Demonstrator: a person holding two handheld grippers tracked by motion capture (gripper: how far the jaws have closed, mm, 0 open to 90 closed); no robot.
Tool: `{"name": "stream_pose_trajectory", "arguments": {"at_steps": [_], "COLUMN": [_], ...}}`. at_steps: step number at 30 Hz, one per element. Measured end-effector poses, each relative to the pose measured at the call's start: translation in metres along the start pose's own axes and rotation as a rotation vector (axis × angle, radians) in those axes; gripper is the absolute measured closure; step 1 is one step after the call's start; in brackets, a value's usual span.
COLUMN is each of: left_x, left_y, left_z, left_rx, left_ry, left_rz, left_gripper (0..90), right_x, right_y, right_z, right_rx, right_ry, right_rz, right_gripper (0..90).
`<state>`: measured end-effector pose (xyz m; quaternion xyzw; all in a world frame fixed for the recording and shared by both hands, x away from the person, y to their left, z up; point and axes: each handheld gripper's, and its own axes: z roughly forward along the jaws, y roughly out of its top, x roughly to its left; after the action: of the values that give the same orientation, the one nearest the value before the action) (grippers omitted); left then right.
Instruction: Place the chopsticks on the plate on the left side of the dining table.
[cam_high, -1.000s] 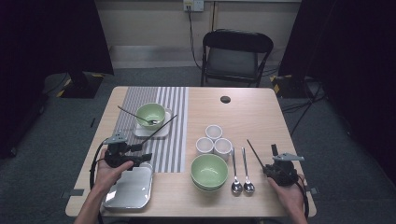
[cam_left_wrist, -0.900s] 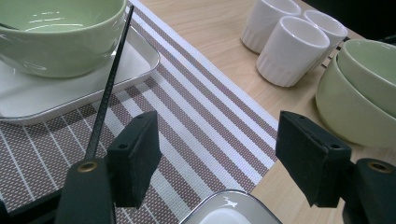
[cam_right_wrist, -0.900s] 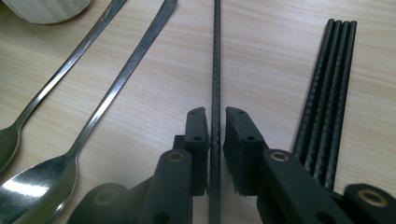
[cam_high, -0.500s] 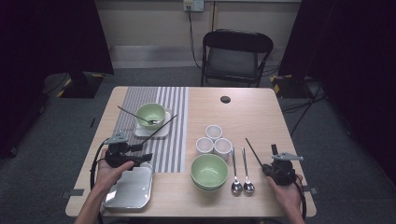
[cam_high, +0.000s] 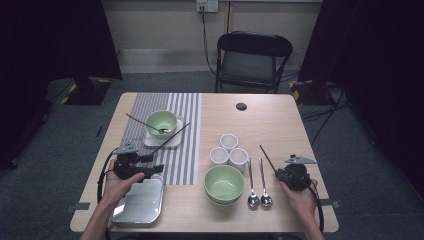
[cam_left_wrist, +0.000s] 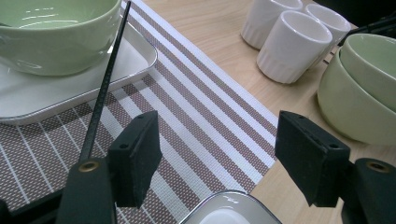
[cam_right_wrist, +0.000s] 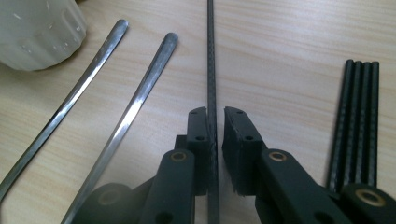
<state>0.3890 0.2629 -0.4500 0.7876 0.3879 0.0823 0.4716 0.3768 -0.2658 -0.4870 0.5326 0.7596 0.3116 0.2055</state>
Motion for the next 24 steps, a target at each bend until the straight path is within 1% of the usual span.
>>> {"name": "stream_pose_trajectory", "arguments": {"at_steps": [1, 2, 3, 5, 6, 9, 13, 14, 18, 20, 24], "left_x": [0.000, 0.000, 0.000, 0.000, 0.000, -0.001, -0.001, -0.002, -0.002, -0.002, -0.001], "left_y": [0.000, 0.000, 0.000, 0.000, 0.000, 0.000, 0.000, 0.000, 0.000, 0.000, 0.000], "left_z": [0.000, 0.000, 0.000, -0.001, -0.001, -0.001, -0.001, -0.001, -0.001, -0.002, -0.003], "left_rx": [0.001, 0.001, 0.001, -0.001, 0.000, 0.000, 0.004, 0.004, 0.003, -0.004, -0.005], "left_ry": [0.000, 0.001, 0.000, 0.000, 0.001, -0.003, -0.009, -0.010, -0.012, -0.013, -0.011], "left_rz": [-0.002, 0.000, -0.001, -0.001, 0.003, 0.001, 0.002, 0.004, 0.003, 0.002, 0.002], "left_gripper": [31.1, 31.1, 31.1, 31.1, 31.1, 31.4, 31.2, 31.0, 31.0, 31.0, 31.0], "right_x": [0.001, 0.000, 0.000, -0.001, -0.002, 0.000, 0.000, -0.001, 0.000, 0.000, 0.000], "right_y": [0.001, 0.002, 0.003, 0.003, 0.003, 0.003, 0.003, 0.003, 0.002, 0.001, 0.002], "right_z": [0.001, 0.002, 0.003, 0.004, 0.004, 0.004, 0.003, -0.003, -0.011, -0.014, -0.021], "right_rx": [0.003, 0.001, 0.002, -0.006, -0.010, -0.013, -0.022, -0.048, -0.071, -0.085, -0.115], "right_ry": [0.003, 0.002, 0.000, 0.006, 0.012, 0.003, 0.007, 0.016, 0.017, 0.028, 0.033], "right_rz": [0.006, -0.004, -0.002, 0.008, 0.004, 0.011, 0.023, 0.033, 0.039, 0.046, 0.058], "right_gripper": [81.5, 83.1, 86.0, 86.2, 86.6, 86.7, 86.7, 86.7, 86.7, 86.7, 86.7]}}
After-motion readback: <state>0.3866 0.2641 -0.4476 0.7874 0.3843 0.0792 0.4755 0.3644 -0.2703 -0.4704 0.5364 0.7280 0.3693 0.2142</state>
